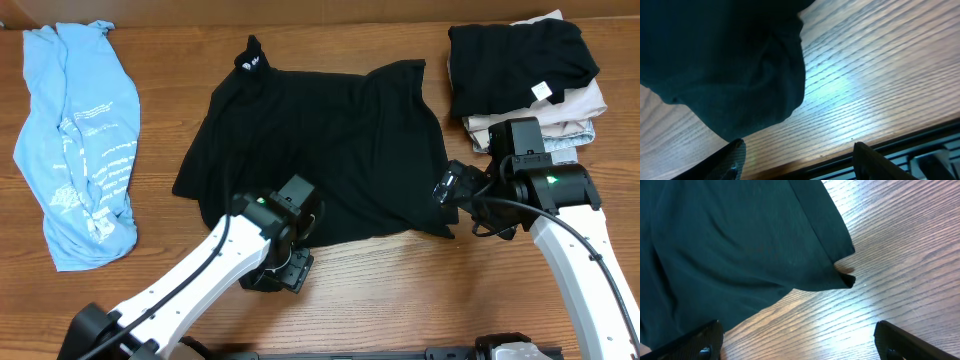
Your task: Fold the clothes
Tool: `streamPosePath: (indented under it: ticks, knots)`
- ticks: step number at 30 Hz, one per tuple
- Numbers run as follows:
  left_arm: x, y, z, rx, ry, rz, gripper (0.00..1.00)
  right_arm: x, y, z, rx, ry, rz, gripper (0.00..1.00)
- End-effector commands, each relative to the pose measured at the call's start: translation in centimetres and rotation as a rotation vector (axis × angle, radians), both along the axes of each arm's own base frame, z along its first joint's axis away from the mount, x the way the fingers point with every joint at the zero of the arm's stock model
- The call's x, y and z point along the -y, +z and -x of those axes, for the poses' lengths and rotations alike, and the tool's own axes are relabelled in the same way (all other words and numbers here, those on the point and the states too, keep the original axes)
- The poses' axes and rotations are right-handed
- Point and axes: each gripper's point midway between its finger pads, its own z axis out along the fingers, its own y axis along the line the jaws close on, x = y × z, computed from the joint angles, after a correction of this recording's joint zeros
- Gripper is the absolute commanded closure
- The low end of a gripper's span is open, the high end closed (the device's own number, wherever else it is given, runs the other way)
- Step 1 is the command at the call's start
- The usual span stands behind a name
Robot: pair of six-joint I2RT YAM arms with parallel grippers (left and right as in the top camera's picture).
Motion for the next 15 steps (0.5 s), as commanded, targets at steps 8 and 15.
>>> streamPosePath:
  ticks: [8,15]
  knots:
    - [-0.6,-2.1,0.7,-0.069,0.033,-0.100,0.41,0.1,0.1,0.0,0.006,0.018,0.008,0.00]
    - [-0.6,-3.6,1.5,-0.112,-0.034,-0.173,0.42,0.3,0.0,0.0,0.007,0.021,0.020,0.00]
